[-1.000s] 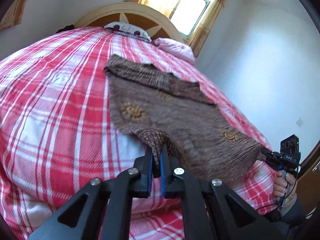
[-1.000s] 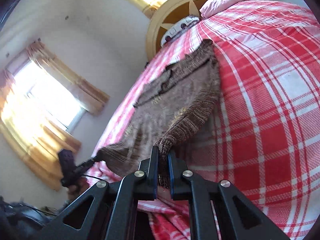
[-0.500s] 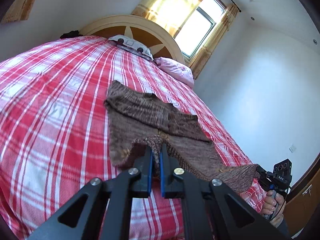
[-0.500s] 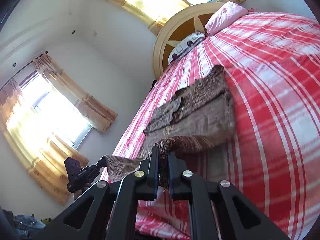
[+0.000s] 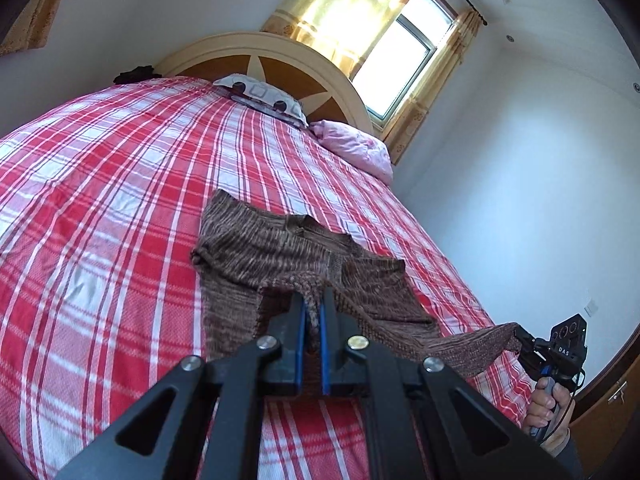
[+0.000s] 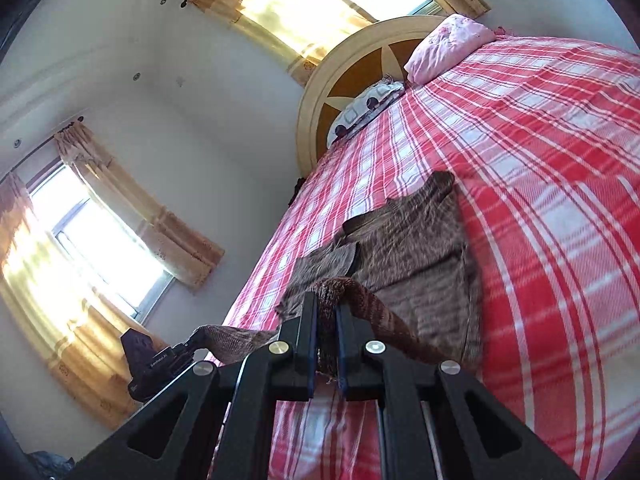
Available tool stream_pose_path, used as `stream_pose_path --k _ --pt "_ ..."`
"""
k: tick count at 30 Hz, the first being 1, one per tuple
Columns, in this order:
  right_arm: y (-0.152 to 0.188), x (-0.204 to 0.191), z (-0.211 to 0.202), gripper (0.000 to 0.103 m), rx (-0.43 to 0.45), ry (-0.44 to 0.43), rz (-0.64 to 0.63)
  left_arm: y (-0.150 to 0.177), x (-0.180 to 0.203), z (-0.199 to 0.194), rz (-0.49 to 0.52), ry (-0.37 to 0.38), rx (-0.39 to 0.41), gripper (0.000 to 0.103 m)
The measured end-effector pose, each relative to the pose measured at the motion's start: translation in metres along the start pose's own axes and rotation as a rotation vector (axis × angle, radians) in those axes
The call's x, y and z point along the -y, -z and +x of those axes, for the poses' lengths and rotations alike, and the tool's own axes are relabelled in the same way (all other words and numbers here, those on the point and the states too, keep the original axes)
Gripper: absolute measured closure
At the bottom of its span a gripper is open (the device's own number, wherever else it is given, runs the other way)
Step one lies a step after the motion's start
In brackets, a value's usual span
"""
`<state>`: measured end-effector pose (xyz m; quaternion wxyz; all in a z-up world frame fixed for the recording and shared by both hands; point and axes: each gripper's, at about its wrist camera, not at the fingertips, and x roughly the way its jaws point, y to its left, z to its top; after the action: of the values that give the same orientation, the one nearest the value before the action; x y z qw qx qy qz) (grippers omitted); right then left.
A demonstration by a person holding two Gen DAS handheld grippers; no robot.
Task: Fold small clothes
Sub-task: 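Lift the hem with both grippers and fold it over toward the collar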
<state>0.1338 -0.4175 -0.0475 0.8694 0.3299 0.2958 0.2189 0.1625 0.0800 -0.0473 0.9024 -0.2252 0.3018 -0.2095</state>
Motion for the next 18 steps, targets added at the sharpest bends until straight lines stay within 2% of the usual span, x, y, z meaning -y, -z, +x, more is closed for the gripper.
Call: stream_pose_path --k 12,18 --pt "-0.065 0.001 0.06 0.095 -0.012 0.046 -0.044 -0.051 -0.016 0.055 0.006 -0.046 -0.006 0.097" --pt "-0.08 0.013 0.095 0.095 -0.033 0.065 -0.03 -0.062 -0.026 0.088 -0.004 -0.07 -0.032 0.097"
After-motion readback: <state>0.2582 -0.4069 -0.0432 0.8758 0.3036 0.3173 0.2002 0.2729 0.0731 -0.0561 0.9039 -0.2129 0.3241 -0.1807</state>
